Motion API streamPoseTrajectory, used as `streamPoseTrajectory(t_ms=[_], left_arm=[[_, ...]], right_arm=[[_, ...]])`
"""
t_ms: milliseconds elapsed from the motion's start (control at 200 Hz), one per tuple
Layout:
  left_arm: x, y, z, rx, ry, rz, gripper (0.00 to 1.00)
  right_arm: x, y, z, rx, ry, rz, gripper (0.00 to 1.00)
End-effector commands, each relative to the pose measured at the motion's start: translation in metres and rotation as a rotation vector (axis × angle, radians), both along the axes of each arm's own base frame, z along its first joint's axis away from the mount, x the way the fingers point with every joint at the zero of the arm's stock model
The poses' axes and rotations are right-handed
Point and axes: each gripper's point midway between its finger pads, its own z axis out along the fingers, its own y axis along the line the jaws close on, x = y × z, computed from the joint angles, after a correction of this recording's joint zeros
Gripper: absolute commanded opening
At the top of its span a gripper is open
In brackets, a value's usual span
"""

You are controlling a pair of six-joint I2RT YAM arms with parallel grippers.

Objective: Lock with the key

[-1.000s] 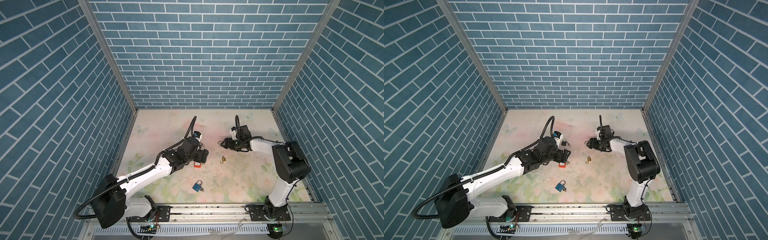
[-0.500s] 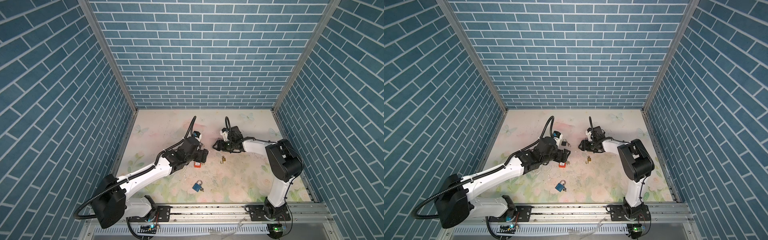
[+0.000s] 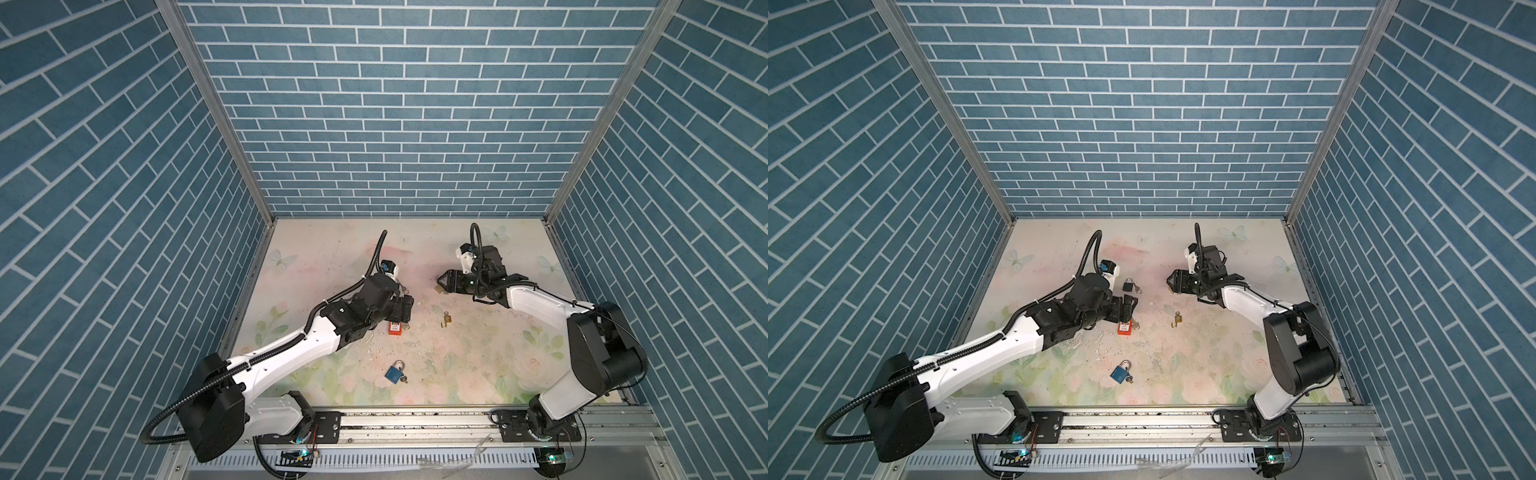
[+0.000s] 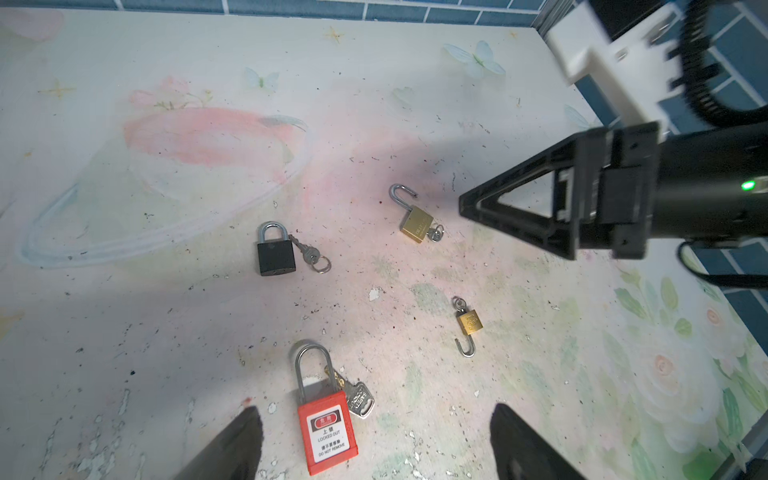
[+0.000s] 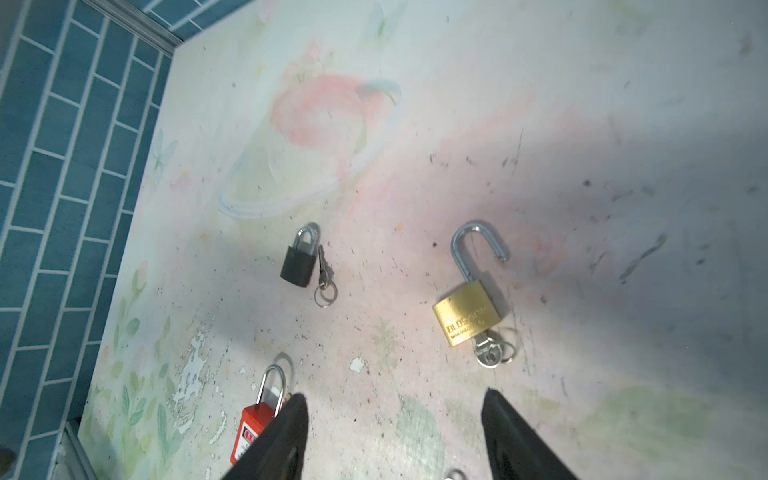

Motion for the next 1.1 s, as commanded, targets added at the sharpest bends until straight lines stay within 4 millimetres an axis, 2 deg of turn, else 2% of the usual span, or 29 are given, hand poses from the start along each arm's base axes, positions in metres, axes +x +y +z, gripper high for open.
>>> streamPoseTrajectory(t_ms=[0,435,780,1095], left_arm=[[0.005,0.0,0.001,-0.007,0.003,0.039,0.87],[-0.003,0.009,-0.008,-0.008,0.014,0.048,0.87],[-0.007,0.012,-0.021,0.007,0.025,0.039,0.87],[-0.006,0.013,-0.02,0.0,0.021,0.042,0.87]], right_arm=[[0.005,-0.014,-0.009,-0.122,-0.058,0.005,0.69],[0.033,-0.004,-0.06,-0.264,-0.023,0.087,0.69],[0.031,0.009,-0.093,-0.377,0.017,0.148,0.66],[0.028,0.013,-0.107,-0.402,0.044,0.173,0.57]])
